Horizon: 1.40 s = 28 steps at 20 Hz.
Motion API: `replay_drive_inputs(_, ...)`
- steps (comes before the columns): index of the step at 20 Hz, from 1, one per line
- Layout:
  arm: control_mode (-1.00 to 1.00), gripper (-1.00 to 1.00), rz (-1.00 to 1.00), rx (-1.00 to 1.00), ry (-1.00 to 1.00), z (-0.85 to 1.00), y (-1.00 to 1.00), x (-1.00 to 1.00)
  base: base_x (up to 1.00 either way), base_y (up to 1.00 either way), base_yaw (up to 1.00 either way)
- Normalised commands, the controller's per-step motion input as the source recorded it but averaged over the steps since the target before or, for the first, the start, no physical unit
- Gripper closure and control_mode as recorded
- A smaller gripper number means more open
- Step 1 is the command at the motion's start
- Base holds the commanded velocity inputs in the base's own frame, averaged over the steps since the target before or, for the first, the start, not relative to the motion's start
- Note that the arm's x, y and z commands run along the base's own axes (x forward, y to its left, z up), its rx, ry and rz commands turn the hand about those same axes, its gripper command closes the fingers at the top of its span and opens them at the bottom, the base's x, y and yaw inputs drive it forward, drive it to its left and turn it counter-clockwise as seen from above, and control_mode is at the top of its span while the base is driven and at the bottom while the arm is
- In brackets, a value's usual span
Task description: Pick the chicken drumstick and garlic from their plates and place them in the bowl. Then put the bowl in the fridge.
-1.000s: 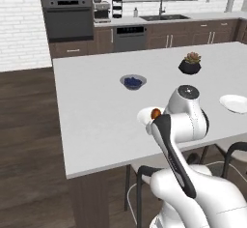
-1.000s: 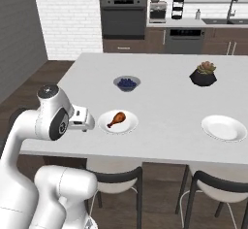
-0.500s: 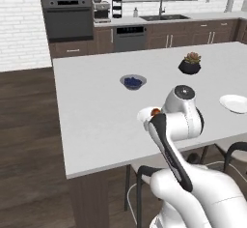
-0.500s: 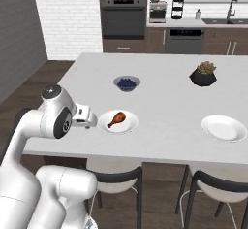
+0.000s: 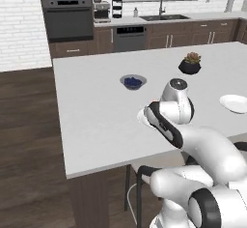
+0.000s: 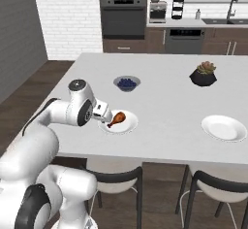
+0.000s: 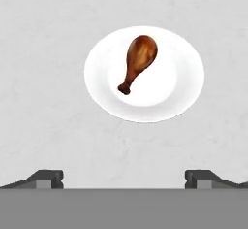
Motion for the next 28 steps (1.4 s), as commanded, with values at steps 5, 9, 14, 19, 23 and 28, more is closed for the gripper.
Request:
replay_drive_inputs(5,-1.0,-1.0,-0.35,0.17,0.26,-0.24,-0.16,1.0,0.0,0.0,0.0)
replay_drive_inputs(9,-1.0,-1.0,-0.34,0.06,0.14,-0.35,-0.06,0.9,0.0,0.0,0.0)
replay_drive_inputs(14,-1.0,-1.0,-0.11,0.01,-0.03,-0.59,-0.11,0.64,0.0,0.0,0.0)
replay_drive_inputs(19,-1.0,-1.0,-0.05,0.0,0.03,-0.69,-0.09,0.44,0.0,0.0,0.0)
replay_drive_inputs(23,-1.0,-1.0,0.0,0.0,0.08,-0.53,-0.15,0.18,0.0,0.0,0.0)
replay_drive_inputs(28,-1.0,-1.0,0.0,0.0,0.06,-0.34,-0.17,0.0,0.0,0.0,0.0)
